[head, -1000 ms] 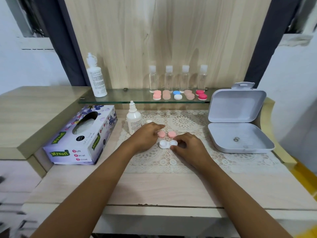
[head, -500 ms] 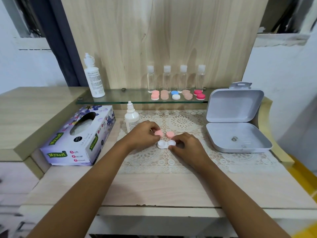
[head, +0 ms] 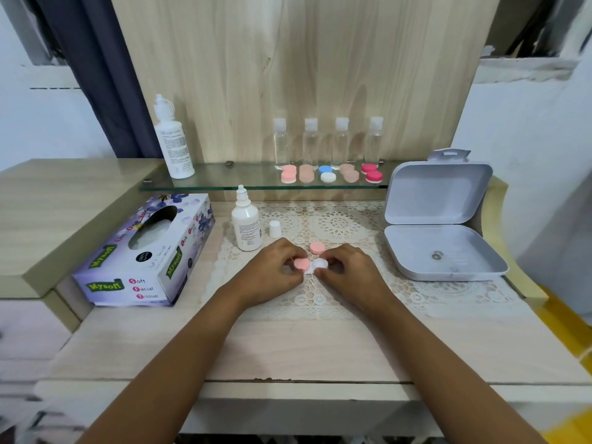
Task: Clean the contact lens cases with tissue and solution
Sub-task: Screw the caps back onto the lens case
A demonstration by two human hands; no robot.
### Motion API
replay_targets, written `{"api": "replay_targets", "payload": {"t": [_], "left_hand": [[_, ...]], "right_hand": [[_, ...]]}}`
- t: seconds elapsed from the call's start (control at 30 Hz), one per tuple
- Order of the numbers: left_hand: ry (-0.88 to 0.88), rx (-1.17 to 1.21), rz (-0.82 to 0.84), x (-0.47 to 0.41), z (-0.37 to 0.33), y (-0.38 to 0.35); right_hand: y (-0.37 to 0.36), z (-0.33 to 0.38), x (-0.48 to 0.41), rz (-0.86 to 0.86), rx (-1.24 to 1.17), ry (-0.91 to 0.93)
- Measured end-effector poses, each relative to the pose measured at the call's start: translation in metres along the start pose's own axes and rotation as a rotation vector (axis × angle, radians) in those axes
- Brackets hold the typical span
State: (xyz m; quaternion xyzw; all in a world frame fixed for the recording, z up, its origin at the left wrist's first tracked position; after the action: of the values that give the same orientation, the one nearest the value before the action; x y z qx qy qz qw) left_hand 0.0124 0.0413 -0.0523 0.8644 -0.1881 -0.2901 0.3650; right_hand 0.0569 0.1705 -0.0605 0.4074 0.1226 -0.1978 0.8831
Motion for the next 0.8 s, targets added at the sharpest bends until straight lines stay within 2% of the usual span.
{"api": "replay_targets", "payload": {"t": [0.13, 0.37, 0.53, 0.7, 0.8], "left_hand": [[-0.047, 0.017, -0.033, 0.003, 0.0, -0.004], [0.05, 0.121, -0.096, 0.003, 0.009, -0.004], [0.032, 0.163, -0.056, 0.006, 0.007, -0.005], [0.077, 0.082, -0.098, 0.003, 0.013, -0.004], [0.036, 0.029, -0.098, 0.002, 0.011, -0.004]], "right_hand": [[-0.001, 0.0, 0.0, 0.007, 0.003, 0.002], [-0.001, 0.0, -0.001, 0.012, 0.022, 0.006], [-0.002, 0.0, -0.002, 0.012, 0.025, 0.004], [-0.003, -0.002, -0.002, 0.017, 0.036, 0.008], [-0.003, -0.001, -0.002, 0.017, 0.035, 0.012]]}}
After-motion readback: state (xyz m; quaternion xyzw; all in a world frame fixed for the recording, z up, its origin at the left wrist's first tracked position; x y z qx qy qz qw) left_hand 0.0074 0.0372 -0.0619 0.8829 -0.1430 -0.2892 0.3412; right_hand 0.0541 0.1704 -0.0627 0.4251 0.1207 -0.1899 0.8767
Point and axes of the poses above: each hand's wrist, its own x-axis away from the middle knuckle, its own y-axis out of the back of the hand, z = x × y, the point moved 8 cm from there along -x, towards the middle knuckle, and after that the axes turned 7 degrees about -z, right-handed, at the moved point
